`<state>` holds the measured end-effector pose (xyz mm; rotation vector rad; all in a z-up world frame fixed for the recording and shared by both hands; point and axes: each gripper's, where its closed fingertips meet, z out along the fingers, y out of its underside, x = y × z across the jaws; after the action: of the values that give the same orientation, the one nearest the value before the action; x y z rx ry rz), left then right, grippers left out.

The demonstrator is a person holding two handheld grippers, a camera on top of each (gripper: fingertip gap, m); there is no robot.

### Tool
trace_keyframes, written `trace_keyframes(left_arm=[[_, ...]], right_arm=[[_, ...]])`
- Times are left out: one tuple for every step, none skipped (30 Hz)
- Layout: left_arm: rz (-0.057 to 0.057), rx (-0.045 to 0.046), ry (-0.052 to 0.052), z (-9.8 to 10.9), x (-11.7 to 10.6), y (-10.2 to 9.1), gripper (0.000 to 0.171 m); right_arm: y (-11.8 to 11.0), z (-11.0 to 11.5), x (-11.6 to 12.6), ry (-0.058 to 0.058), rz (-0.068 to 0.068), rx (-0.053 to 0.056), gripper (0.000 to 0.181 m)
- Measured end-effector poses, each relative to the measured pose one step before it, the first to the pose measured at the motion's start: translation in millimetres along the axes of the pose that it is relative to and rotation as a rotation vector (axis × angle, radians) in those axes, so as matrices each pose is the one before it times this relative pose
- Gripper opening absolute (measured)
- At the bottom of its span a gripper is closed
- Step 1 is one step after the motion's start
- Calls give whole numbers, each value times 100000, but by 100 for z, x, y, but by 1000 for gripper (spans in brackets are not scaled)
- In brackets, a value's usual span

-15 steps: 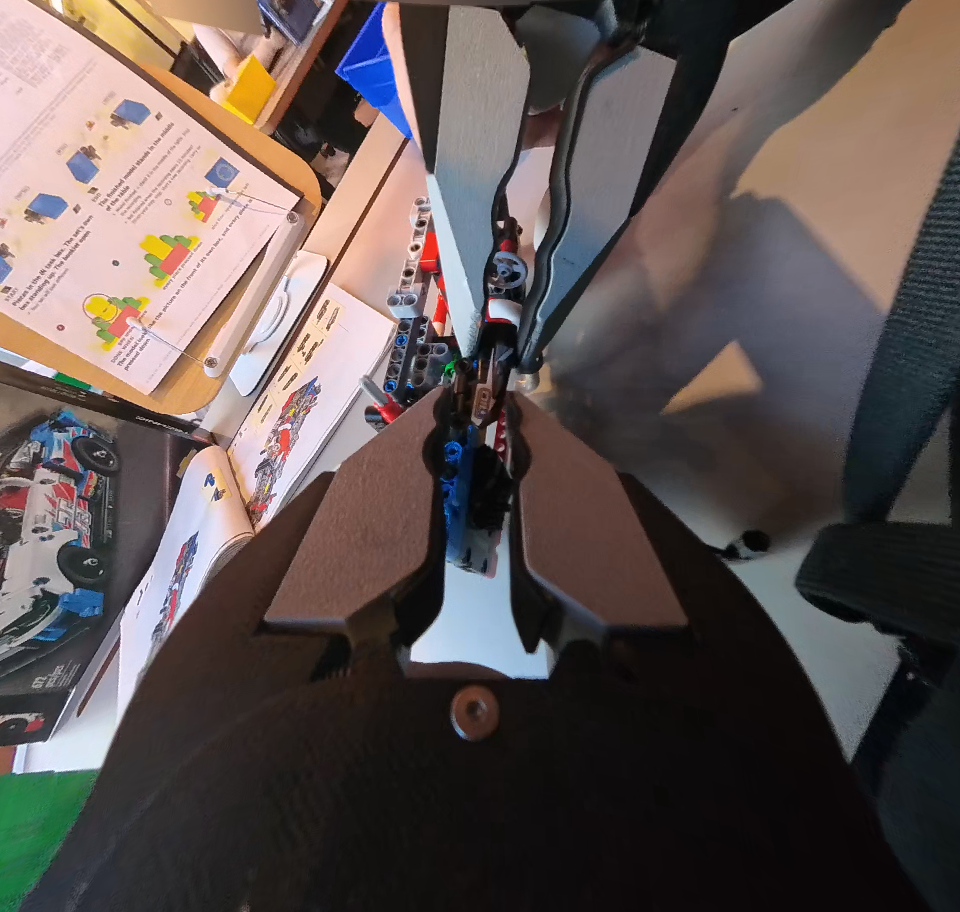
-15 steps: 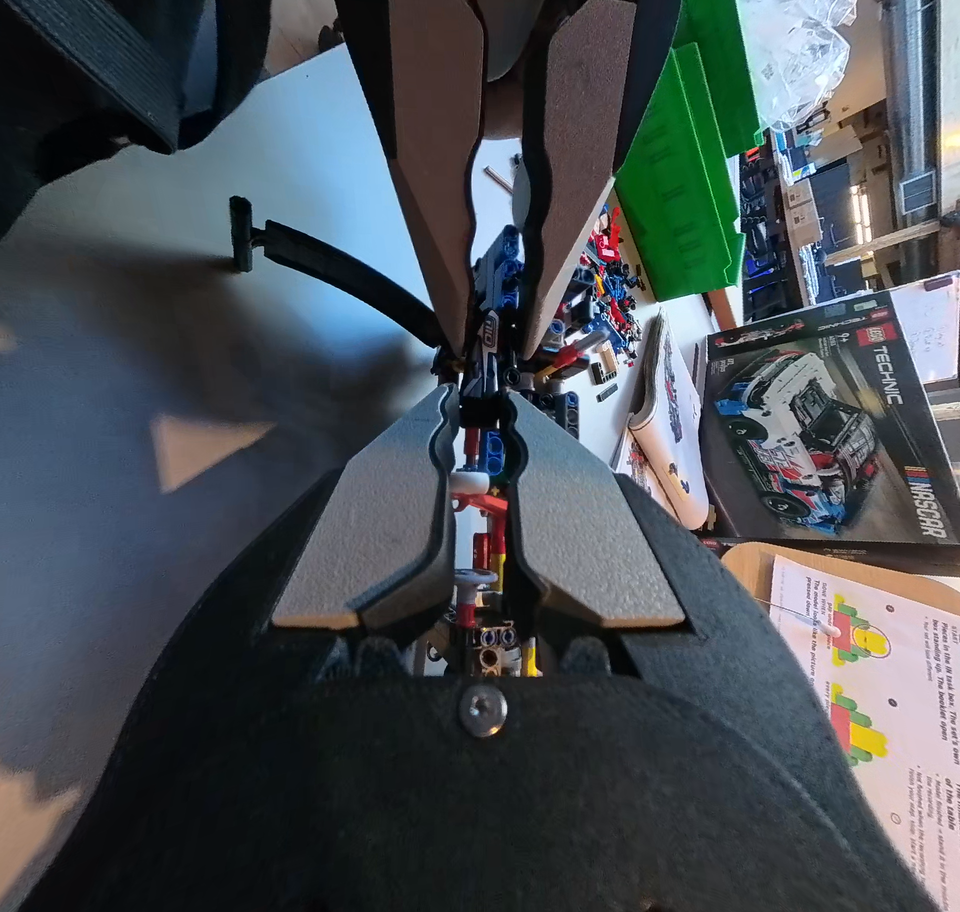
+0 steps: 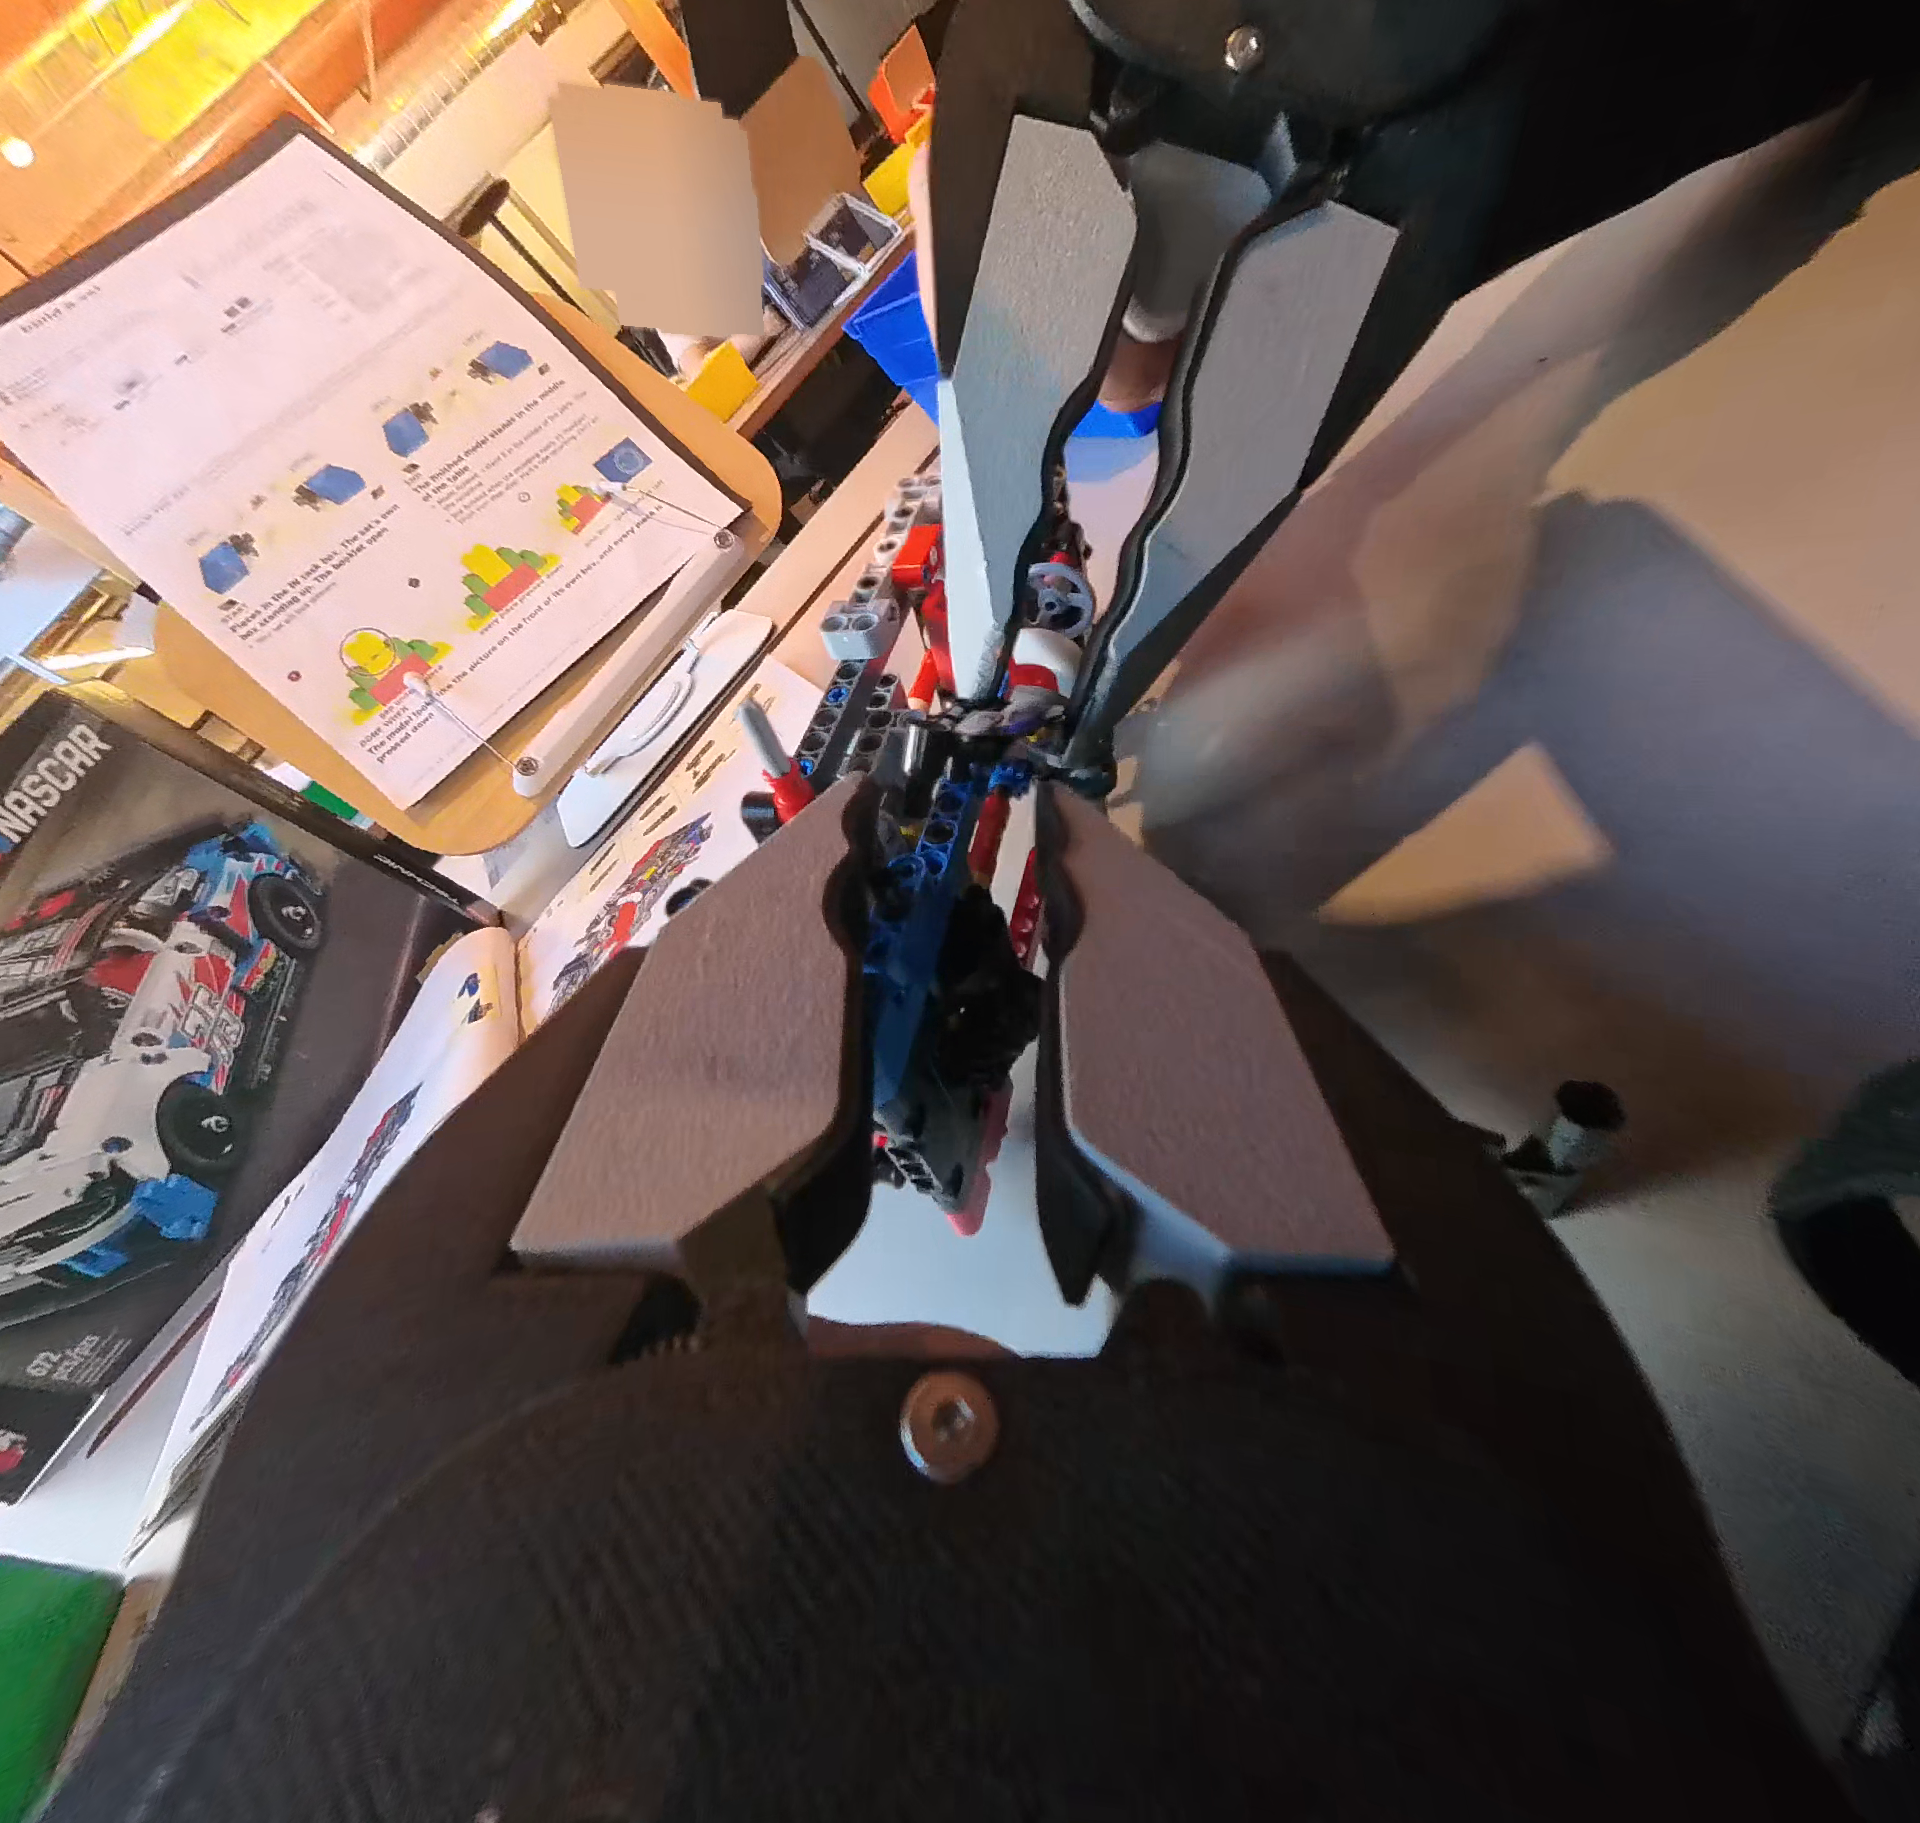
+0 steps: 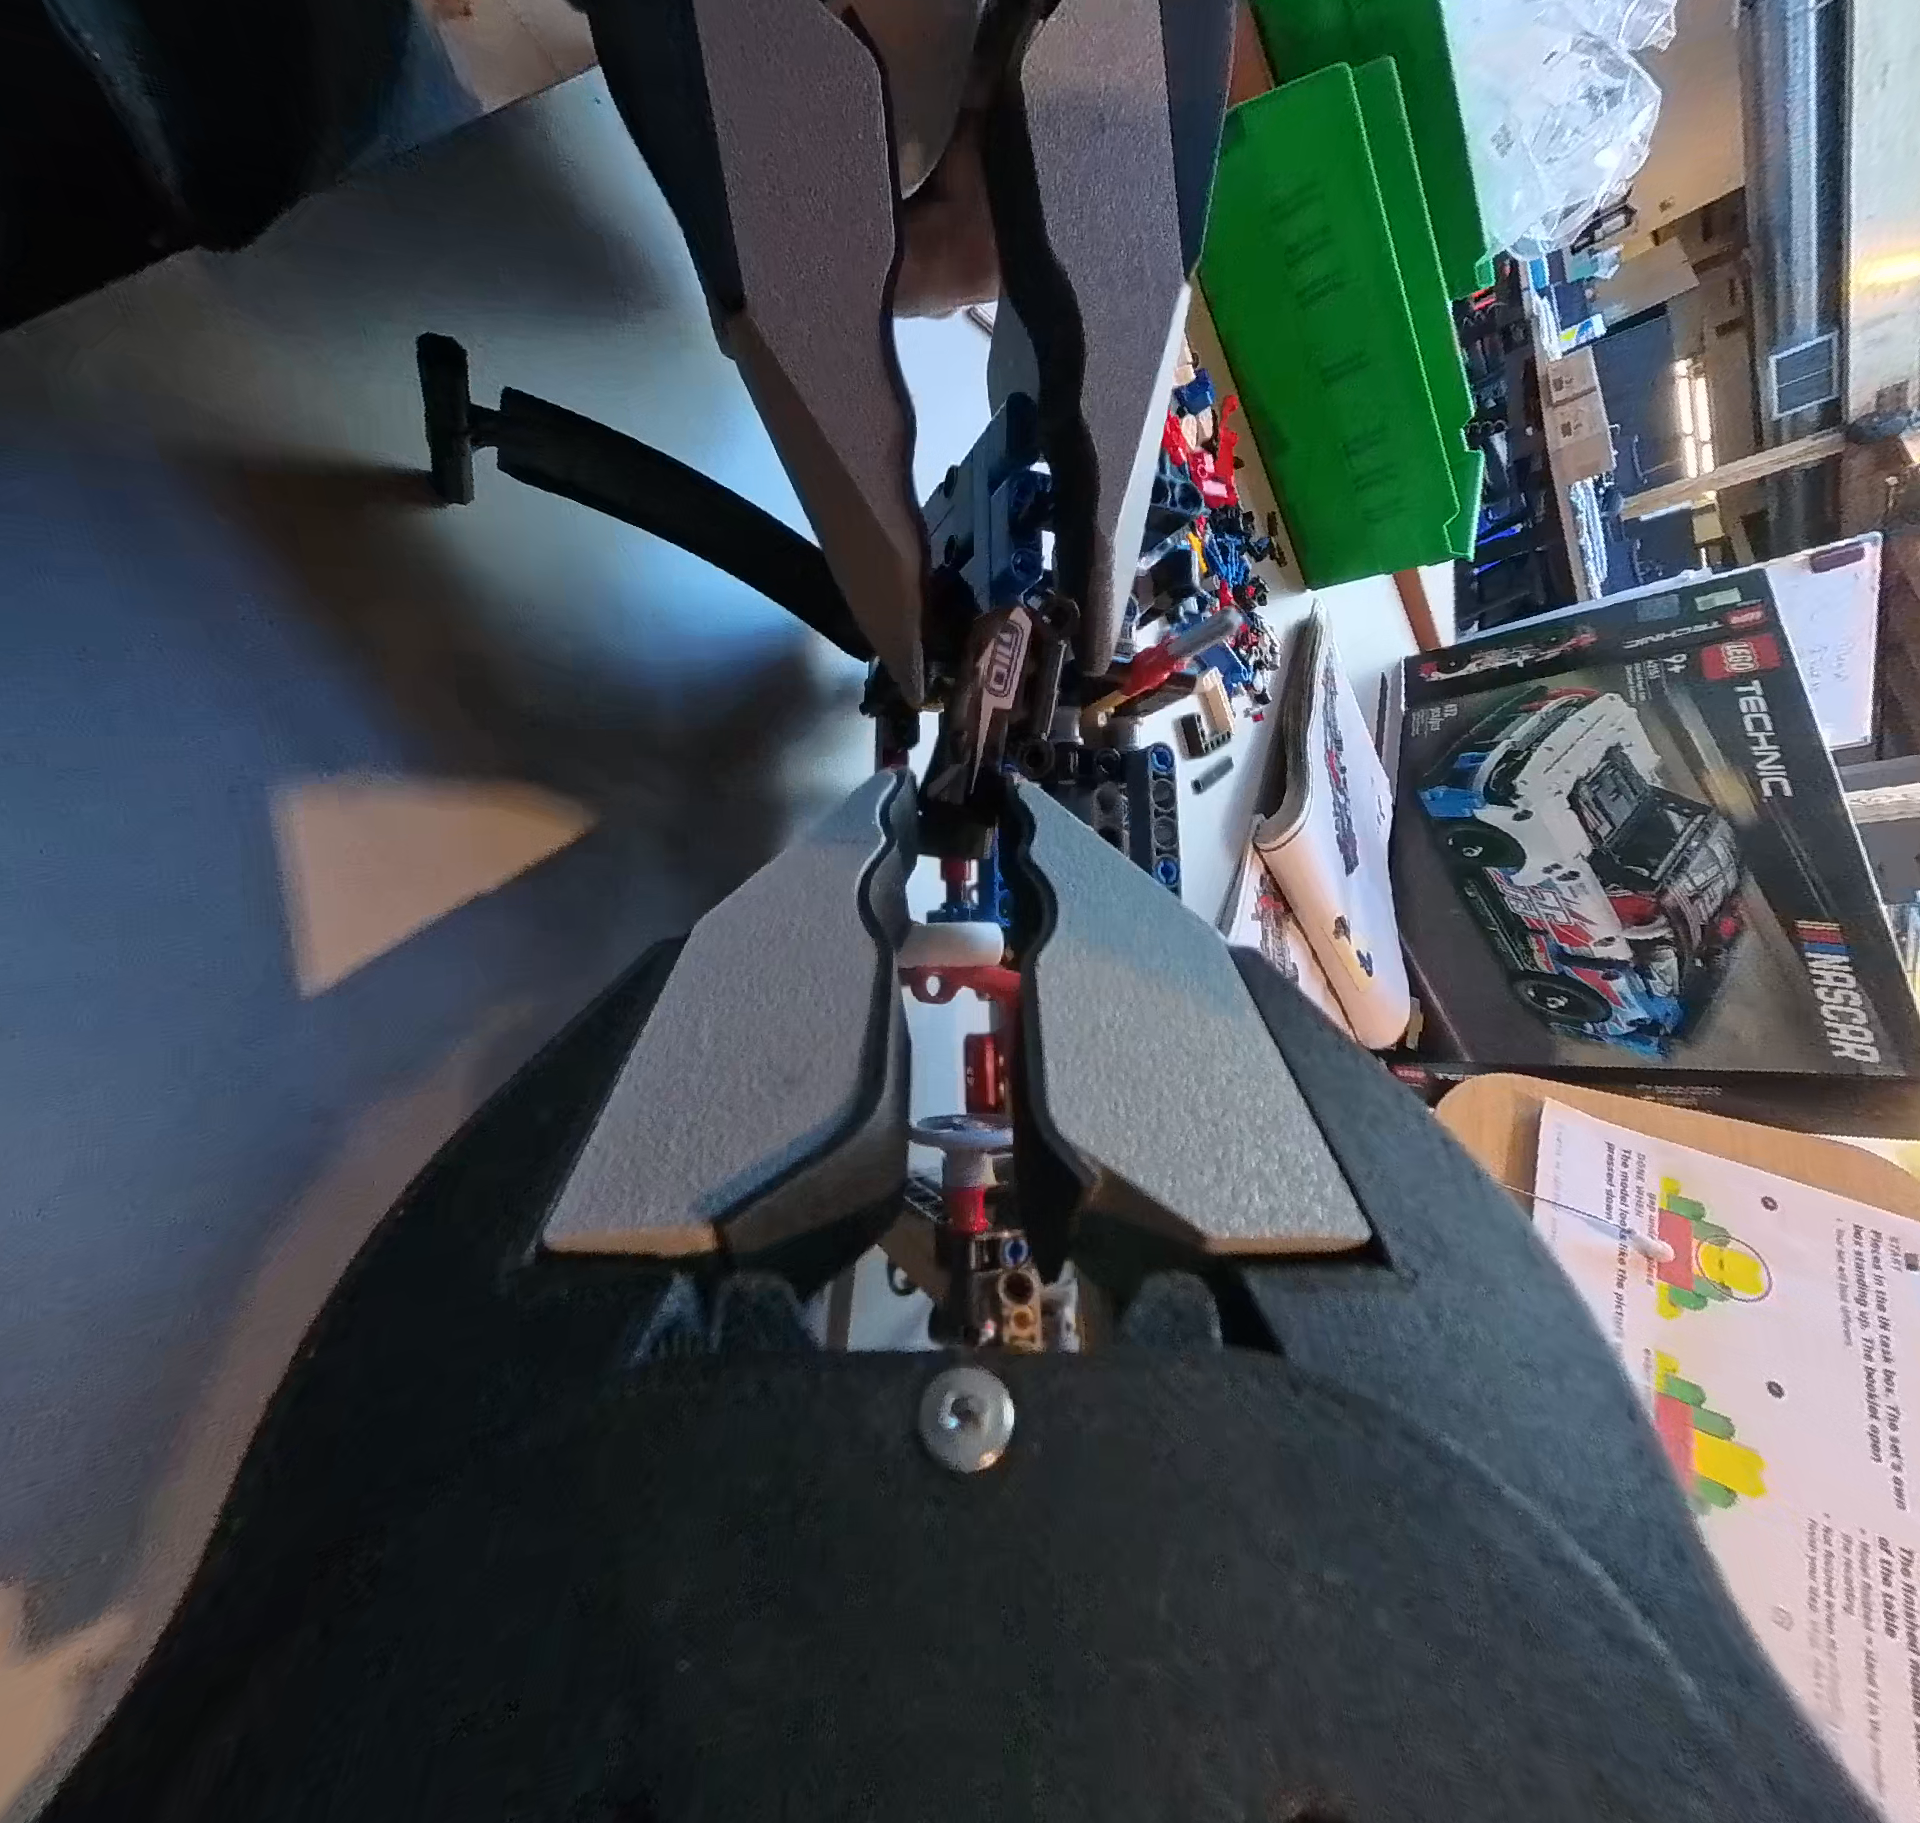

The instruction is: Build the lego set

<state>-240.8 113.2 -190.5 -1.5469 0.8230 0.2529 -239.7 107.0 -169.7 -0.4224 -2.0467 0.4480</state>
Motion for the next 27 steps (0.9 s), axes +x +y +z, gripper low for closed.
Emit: trace_keyframes(left_arm=[[-1478, 3042, -1490, -41, -166, -71, 26], [-1896, 4647, -2077, -78, -302, -80, 25], [-1569, 5154, -1856, -115, -97, -163, 27], [2116, 309, -2685, -52, -269, 9, 28], [1927, 56, -140, 105, 152, 37, 35], [939, 259, 181, 113, 118, -21, 39], [-210, 120, 274, 100, 50, -4, 40], [-485, 355, 371, 55, 10, 8, 41], [-282, 547, 804, 17, 37, -4, 40], [-206, 361, 235, -11, -3, 1, 39], [251, 841, 300, 13, -112, -201, 39], [615, 933, 212, -58, 115, -75, 38], [604, 355, 144, -26, 82, -16, 38], [285, 470, -67, -41, 31, -36, 38], [-191, 985, 103, -45, -17, -128, 39], [-441, 689, -29, -80, 1, -90, 38], [-527, 509, -4, -57, -44, -61, 38], [-626, 451, 79, -50, -34, -22, 37], [-668, 305, 160, -19, -55, -38, 37], [-918, 437, 457, -54, -11, -35, 37], [-853, 941, 777, -89, 61, -95, 37], [-222, 721, 439, -52, 67, -60, 35], [69, 349, 499, -39, 74, -8, 34], [130, 88, 838, -45, 134, 4, 35], [12, -152, 905, -42, 109, 69, 35], [-246, -409, 969, 148, -93, -108, 37], [-185, -712, 1335, 66, 149, 87, 39]], right_arm=[[-158, 41, 14, 95, 1186, 1092, 11], [-104, 54, 9, 465, 148, 609, 12], [-97, 43, 97, 1266, -1030, 100, 12], [-147, -4, 159, 1865, -1520, 106, 12], [-23, -25, 229, 2393, -1511, -133, 12], [41, -42, 332, 3552, -1467, 56, 12], [5, -61, 496, 5117, -1002, 1030, 12], [50, 30, 352, 4177, 644, 1474, 12], [65, 76, -128, 448, 2130, 747, 11], [-46, -63, -207, -906, 10, -143, 11], [48, -103, 46, -17, -3268, -1698, 12], [79, -62, 9, -1112, -2873, -2054, 12], [31, -58, -15, -1862, -616, -1554, 12], [-4, -74, 46, -1652, 1019, -1246, 12], [-8, -46, 48, -942, 1653, -1071, 11], [-17, -13, 2, -144, 1553, -636, 11], [-71, -1, -61, 520, 984, -60, 11], [-78, 9, -65, 1235, 223, 239, 11], [-57, 12, -42, 1489, -371, -188, 11], [-2, -4, -7, 1447, -410, -721, 11], [75, -20, -16, 1110, -45, -866, 11], [51, -61, -37, 715, 354, -685, 11], [32, -97, -25, 576, 516, -540, 11], [11, -111, -17, 382, 416, -324, 11], [-46, -155, -12, 134, 335, -114, 11], [-37, -181, 19, -21, 432, 6, 11], [-43, -188, -56, -855, 890, 413, 11]])
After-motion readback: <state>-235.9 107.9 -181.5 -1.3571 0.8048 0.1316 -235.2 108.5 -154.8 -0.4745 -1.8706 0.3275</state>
